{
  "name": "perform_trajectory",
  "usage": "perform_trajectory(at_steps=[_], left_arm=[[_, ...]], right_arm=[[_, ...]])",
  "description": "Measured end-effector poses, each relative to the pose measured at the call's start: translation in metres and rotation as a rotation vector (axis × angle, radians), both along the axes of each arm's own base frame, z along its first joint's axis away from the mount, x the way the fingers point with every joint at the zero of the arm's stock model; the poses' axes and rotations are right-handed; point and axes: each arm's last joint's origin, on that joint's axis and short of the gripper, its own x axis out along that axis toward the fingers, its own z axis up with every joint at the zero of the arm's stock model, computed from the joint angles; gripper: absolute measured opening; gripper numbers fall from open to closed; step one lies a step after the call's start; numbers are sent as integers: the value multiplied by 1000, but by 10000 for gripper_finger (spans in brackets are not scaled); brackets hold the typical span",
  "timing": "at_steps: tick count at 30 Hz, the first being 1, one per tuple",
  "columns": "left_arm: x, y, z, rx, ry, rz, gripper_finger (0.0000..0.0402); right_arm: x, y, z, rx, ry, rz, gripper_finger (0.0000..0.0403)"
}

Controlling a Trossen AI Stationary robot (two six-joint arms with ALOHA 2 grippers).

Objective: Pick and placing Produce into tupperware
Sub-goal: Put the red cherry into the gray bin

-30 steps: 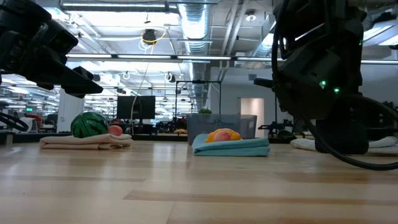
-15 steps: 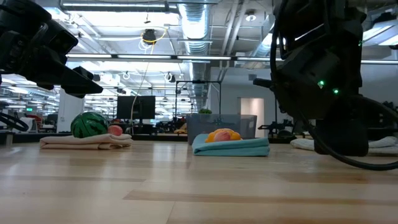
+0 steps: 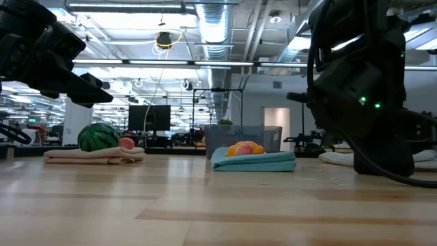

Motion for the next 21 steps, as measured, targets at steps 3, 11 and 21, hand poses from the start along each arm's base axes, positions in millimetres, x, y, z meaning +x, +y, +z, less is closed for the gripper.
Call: perform_trajectory(at_steps=[3, 11, 21], left_arm=[[0, 0, 0, 5, -1, -1, 224], [0, 0, 0, 0, 0, 0, 224], [0, 0, 0, -4, 0, 1, 224]], right_arm=[[0, 0, 0, -1, -2, -2, 86], [5, 8, 5, -1, 2, 17, 18], [32, 27, 40, -40, -87, 106, 11]])
